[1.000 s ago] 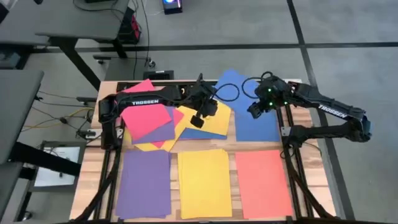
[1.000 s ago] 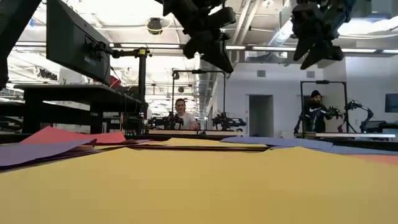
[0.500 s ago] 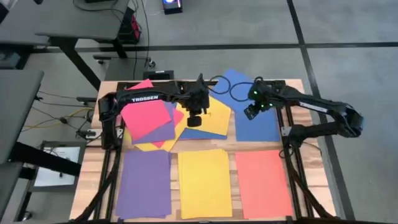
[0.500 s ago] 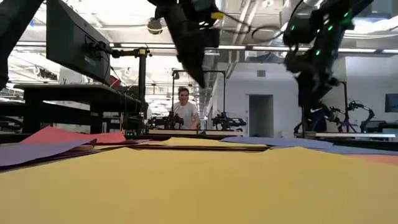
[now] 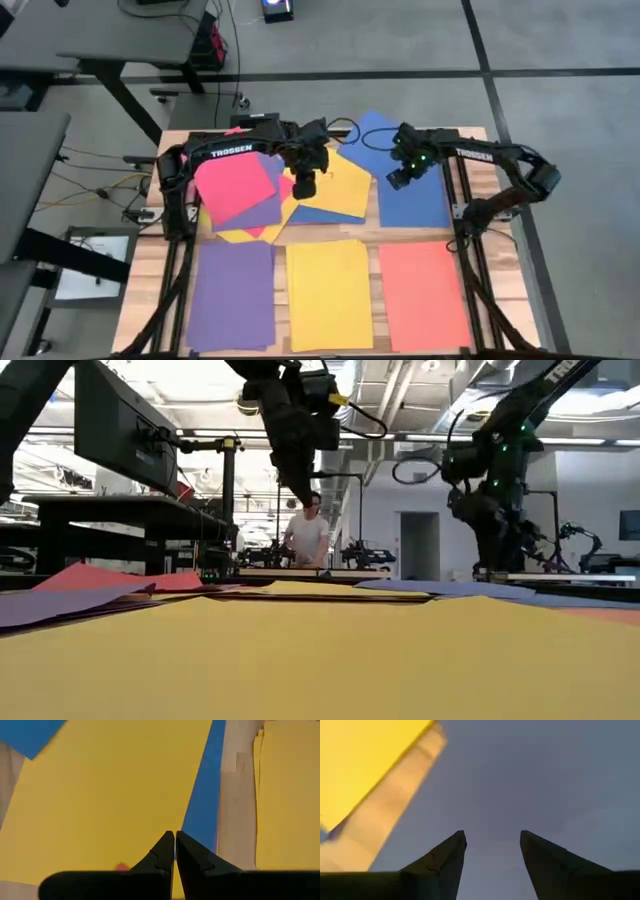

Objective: Organize paper
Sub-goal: Stack the blue paper on top of the blue paper

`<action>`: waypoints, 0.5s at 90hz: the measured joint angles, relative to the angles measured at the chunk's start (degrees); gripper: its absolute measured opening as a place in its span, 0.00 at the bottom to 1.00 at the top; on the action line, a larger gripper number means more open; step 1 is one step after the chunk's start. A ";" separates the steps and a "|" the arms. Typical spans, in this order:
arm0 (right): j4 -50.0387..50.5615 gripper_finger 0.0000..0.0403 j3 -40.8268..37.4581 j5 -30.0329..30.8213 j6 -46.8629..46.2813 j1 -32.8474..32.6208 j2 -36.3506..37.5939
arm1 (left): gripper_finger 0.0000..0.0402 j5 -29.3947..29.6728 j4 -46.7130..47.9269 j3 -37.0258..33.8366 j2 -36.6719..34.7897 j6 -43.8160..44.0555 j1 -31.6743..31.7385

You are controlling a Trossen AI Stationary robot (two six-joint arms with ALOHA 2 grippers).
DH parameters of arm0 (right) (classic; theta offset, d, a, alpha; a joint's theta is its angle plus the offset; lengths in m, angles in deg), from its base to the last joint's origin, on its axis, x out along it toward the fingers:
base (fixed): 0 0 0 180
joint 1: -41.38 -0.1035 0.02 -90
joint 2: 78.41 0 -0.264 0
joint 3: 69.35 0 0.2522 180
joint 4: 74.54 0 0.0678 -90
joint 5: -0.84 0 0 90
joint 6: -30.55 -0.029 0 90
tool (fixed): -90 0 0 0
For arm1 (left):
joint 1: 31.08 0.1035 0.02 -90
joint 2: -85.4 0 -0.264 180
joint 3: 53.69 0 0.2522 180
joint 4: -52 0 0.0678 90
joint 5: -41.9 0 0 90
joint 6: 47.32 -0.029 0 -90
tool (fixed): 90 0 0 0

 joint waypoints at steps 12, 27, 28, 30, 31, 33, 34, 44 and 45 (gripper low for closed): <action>-5.44 0.45 0.03 0.12 3.81 -3.23 1.15 | 0.00 0.00 -2.51 0.00 0.00 0.00 0.00; -11.12 0.45 0.04 2.25 5.16 -3.67 -6.23 | 0.00 0.00 -3.61 0.00 0.00 0.00 0.00; -11.55 0.45 0.04 2.27 5.16 -3.58 -6.80 | 0.00 0.00 -3.57 0.00 0.00 0.00 0.00; -12.33 0.45 0.04 2.31 5.17 -3.44 -7.83 | 0.00 0.00 -3.43 0.00 0.00 0.03 0.00; -12.66 0.45 0.04 2.36 5.18 -3.41 -8.32 | 0.00 0.00 -3.33 0.00 0.00 0.04 0.00; -13.17 0.45 0.04 2.45 5.23 -3.36 -9.22 | 0.00 0.00 -3.16 0.00 0.00 0.08 0.00; -13.35 0.45 0.05 2.47 5.25 -3.34 -9.61 | 0.00 0.00 -3.09 0.00 0.00 0.12 0.00; -13.29 0.45 0.11 2.43 6.16 -3.55 -12.62 | 0.00 0.02 -1.48 0.00 0.00 0.35 0.00; -13.19 0.45 0.11 2.43 6.38 -3.63 -12.85 | 0.00 0.01 -1.33 -0.01 0.00 0.35 0.00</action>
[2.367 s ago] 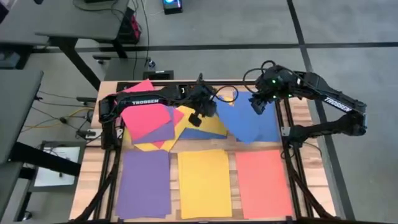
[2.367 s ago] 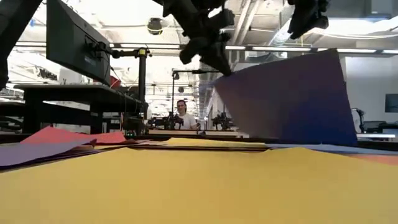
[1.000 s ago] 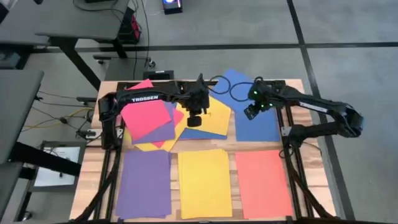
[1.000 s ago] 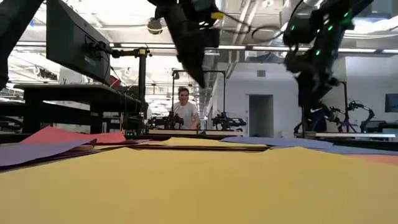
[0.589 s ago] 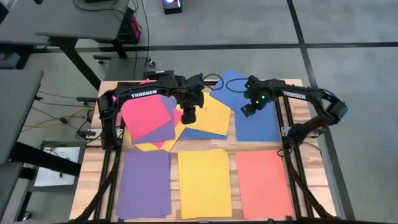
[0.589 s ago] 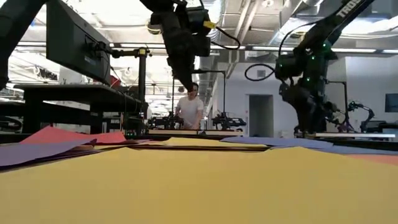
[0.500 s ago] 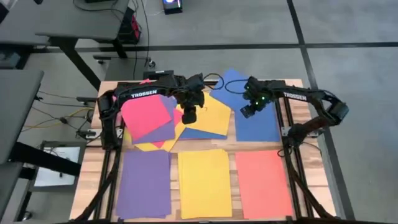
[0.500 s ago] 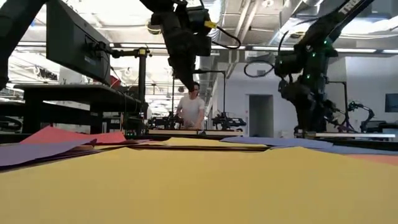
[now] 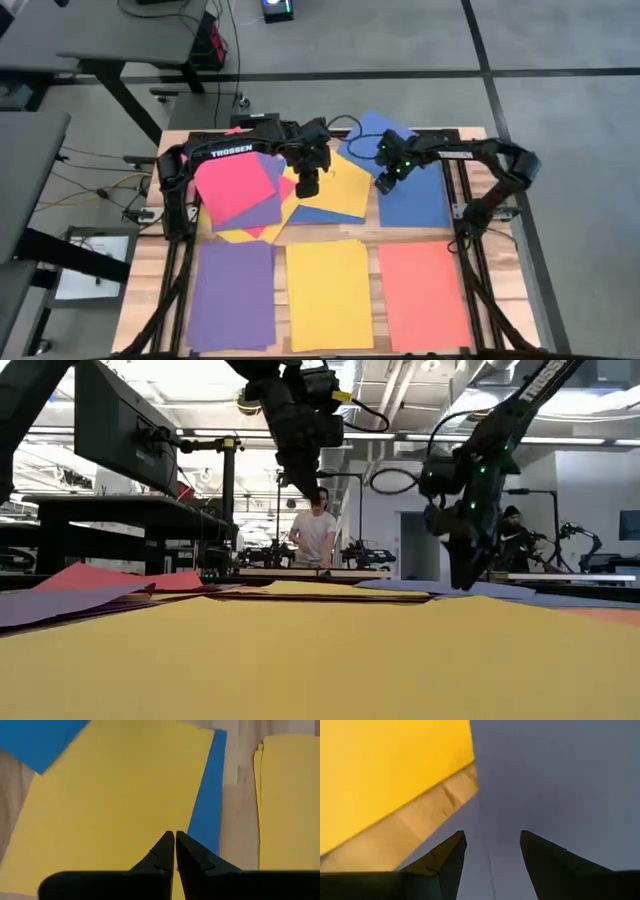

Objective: Organize paper
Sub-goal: Stack the blue paper on top of the blue paper

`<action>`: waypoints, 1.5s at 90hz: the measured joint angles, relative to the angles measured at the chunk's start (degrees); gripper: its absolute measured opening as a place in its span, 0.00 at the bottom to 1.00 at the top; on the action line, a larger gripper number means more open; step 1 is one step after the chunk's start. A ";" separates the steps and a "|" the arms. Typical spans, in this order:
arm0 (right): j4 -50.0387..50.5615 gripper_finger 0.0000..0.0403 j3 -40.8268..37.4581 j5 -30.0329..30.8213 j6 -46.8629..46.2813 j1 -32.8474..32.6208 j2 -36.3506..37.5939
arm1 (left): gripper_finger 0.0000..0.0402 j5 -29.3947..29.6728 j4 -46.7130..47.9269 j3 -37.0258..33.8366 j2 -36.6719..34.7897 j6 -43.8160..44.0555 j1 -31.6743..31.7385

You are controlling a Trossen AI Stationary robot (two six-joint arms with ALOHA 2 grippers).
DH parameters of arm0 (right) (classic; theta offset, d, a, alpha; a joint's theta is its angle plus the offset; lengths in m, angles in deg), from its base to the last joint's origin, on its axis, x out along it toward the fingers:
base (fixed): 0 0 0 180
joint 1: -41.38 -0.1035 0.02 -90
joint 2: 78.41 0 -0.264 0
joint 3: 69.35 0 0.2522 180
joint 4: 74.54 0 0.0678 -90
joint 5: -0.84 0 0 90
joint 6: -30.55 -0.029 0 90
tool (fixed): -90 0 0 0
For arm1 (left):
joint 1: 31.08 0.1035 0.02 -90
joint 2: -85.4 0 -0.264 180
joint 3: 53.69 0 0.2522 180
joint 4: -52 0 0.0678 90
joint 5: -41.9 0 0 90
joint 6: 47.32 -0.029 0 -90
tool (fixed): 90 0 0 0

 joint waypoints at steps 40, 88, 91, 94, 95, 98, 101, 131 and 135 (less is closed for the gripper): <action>1.39 0.24 0.26 1.13 1.63 -0.18 -1.51 | 0.00 0.01 1.40 -0.01 0.02 -0.33 -0.04; 13.69 0.00 7.56 0.30 -2.05 0.15 -0.80 | 0.00 0.03 1.35 -0.01 0.07 -1.05 -0.04; 15.18 0.00 8.85 0.39 -2.90 0.17 -0.35 | 0.00 0.03 1.35 -0.01 0.07 -1.07 -0.04; 17.10 0.00 10.06 0.52 -3.77 0.09 -0.09 | 0.00 0.03 1.33 -0.01 0.07 -1.12 -0.04; 17.68 0.00 10.44 0.54 -4.13 0.04 -0.03 | 0.00 0.03 1.34 -0.01 0.07 -1.17 -0.04; 19.57 0.00 11.83 0.57 -5.61 -0.03 0.24 | 0.00 0.05 1.36 -0.01 0.07 -1.40 -0.04; 21.21 0.00 13.21 0.65 -7.20 -0.19 0.58 | 0.00 0.06 1.47 -0.01 0.07 -1.70 -0.04; 27.42 0.00 16.85 0.59 -36.30 -7.87 3.49 | 0.00 1.54 3.51 -0.06 -1.25 3.16 4.11; 26.07 0.00 16.85 0.59 -39.98 -9.73 3.43 | 0.00 1.52 3.96 -0.04 -1.48 2.93 4.83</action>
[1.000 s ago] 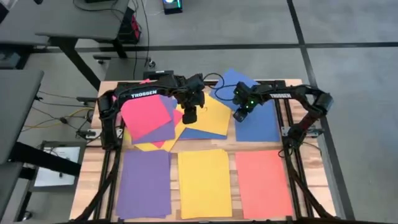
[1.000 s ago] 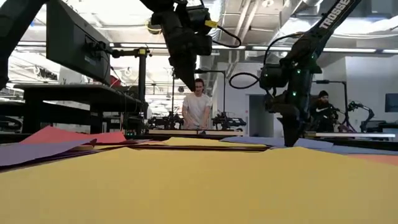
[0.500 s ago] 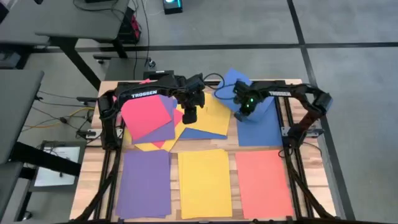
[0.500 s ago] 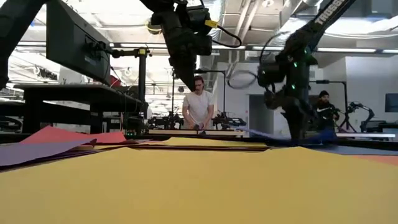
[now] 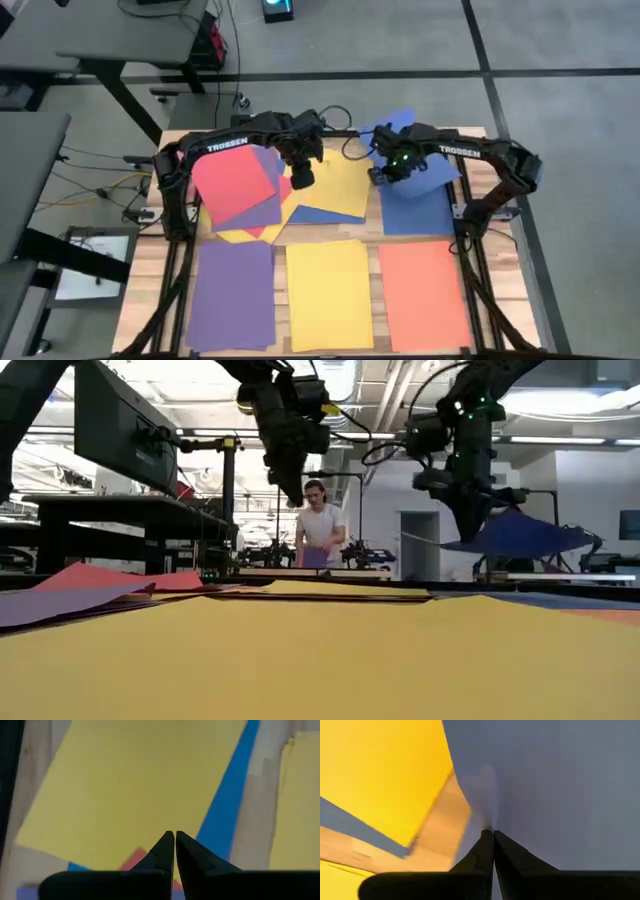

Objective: Organize paper
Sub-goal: Stack the blue paper on top of the blue paper

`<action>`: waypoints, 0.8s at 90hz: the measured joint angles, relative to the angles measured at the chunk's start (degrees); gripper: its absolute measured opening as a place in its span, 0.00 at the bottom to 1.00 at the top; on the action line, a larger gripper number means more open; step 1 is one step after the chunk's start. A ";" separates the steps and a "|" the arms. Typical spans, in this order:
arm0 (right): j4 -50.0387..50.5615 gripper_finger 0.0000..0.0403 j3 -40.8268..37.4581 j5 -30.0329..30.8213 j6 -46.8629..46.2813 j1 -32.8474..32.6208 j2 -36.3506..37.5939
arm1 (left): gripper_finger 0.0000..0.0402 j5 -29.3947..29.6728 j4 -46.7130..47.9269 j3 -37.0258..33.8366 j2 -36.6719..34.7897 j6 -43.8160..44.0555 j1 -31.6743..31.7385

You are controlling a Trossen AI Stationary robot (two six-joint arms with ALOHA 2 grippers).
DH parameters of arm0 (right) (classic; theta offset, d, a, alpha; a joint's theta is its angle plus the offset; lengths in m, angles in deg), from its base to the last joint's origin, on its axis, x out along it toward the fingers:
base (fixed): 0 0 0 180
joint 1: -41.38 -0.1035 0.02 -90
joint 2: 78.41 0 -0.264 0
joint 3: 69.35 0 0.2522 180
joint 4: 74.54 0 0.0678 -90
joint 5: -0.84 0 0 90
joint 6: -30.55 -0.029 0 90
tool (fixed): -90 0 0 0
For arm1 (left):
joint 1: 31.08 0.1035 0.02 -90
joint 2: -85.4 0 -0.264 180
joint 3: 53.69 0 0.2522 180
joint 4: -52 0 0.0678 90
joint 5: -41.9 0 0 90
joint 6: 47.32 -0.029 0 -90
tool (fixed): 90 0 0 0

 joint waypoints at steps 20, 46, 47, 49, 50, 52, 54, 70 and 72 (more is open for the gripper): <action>-2.38 0.00 -1.89 1.90 -16.13 -7.29 -1.48 | 0.00 -1.07 3.32 -0.02 -0.29 -6.06 3.58; -14.08 0.00 -11.56 1.66 -35.92 -15.40 -1.52 | 0.00 -5.34 4.13 -0.02 -0.29 -8.00 5.16; -14.54 0.00 -11.79 1.68 -36.34 -15.58 -1.52 | 0.00 -5.55 4.13 -0.02 -0.31 -7.99 5.16; -15.16 0.00 -12.31 1.81 -37.21 -15.97 -1.52 | 0.00 -5.92 4.13 -0.02 -0.31 -8.00 5.16; -15.26 0.00 -12.56 1.86 -37.64 -16.08 -1.50 | 0.00 -6.09 4.11 -0.02 -0.31 -8.02 5.16; -15.26 0.00 -13.09 1.90 -38.34 -16.33 -1.50 | 0.00 -6.32 4.08 -0.02 -0.31 -8.02 5.16; -15.01 0.00 -13.69 1.90 -38.91 -16.50 -1.50 | 0.00 -6.42 4.01 -0.02 -0.31 -8.02 5.16; -15.35 0.00 -17.99 2.01 -39.56 -16.84 -1.50 | 0.00 -7.83 3.91 -0.02 -0.31 -7.93 5.12; -15.77 0.00 -18.38 2.07 -39.30 -16.70 -1.50 | 0.00 -7.81 3.91 -0.02 -0.31 -7.89 5.12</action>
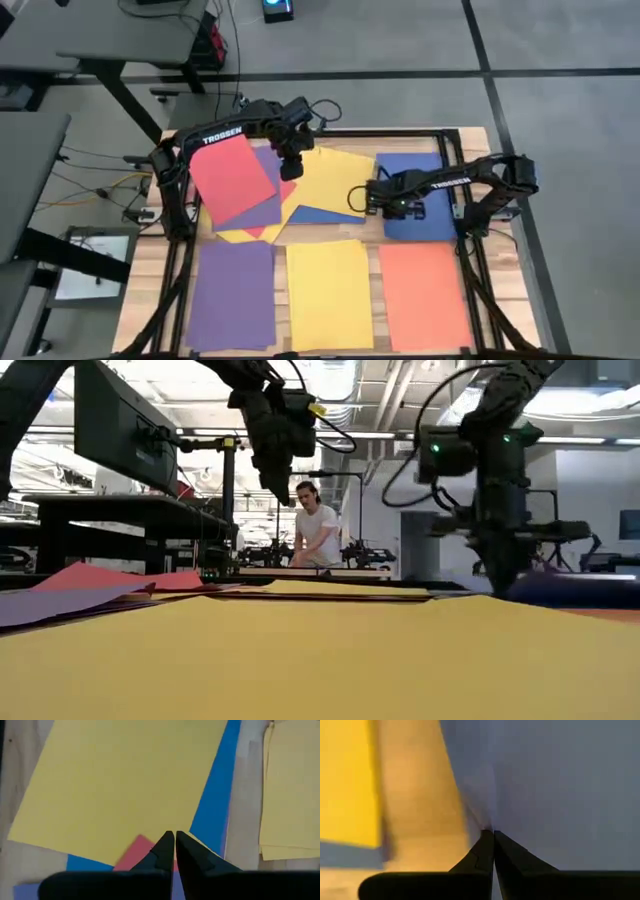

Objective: Organize paper
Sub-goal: Stack the blue paper on top of the blue paper

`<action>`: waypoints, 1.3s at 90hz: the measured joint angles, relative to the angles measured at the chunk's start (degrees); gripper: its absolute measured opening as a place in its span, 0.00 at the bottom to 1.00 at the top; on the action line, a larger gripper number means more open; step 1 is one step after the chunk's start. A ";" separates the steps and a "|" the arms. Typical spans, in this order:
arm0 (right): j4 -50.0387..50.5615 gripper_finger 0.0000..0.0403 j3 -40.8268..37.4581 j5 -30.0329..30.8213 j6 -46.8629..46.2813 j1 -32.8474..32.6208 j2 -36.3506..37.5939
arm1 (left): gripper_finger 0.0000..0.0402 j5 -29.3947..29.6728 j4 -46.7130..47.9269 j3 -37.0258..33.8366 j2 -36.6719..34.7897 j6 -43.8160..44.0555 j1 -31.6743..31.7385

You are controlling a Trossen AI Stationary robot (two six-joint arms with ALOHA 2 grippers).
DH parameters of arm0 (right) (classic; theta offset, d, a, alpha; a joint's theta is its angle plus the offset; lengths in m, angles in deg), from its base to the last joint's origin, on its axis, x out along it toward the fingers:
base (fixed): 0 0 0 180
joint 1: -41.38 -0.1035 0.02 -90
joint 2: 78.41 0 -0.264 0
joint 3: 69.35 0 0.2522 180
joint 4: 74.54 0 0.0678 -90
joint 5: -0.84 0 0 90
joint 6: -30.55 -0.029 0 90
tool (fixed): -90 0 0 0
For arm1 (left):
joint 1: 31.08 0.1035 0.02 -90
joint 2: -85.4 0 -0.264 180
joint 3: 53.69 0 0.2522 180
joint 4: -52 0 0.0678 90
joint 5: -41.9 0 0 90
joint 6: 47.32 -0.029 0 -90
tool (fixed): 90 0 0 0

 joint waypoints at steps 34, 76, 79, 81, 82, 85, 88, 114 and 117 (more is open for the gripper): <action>-4.18 0.00 -1.51 0.75 4.07 2.22 0.20 | 0.00 0.00 0.00 0.02 -0.02 0.08 -0.13; -4.34 0.00 -1.64 1.45 4.70 4.12 0.13 | 0.00 0.04 0.25 0.04 -0.02 0.06 -0.13; -4.27 0.00 -1.64 1.52 4.68 4.11 0.13 | 0.00 0.04 0.28 0.04 -0.02 0.06 -0.13; -4.21 0.00 -1.64 1.55 4.62 4.11 0.12 | 0.00 0.04 0.28 0.04 -0.02 0.06 -0.13; -4.17 0.00 -1.64 1.56 4.56 4.11 0.11 | 0.00 0.04 0.28 0.04 -0.02 0.06 -0.13; -4.05 0.00 -1.64 1.54 4.24 4.11 0.11 | 0.00 0.04 0.28 0.04 -0.02 0.06 -0.13; -3.96 0.01 -1.64 1.55 3.94 4.11 0.09 | 0.00 0.04 0.28 0.07 -0.04 0.06 -0.13; -2.41 0.20 -1.68 2.54 4.14 4.11 0.04 | 0.00 0.07 0.31 0.07 -0.07 0.06 -0.13; -2.41 0.22 -1.68 2.62 4.29 4.11 0.04 | 0.00 0.07 0.33 0.07 -0.07 0.06 -0.13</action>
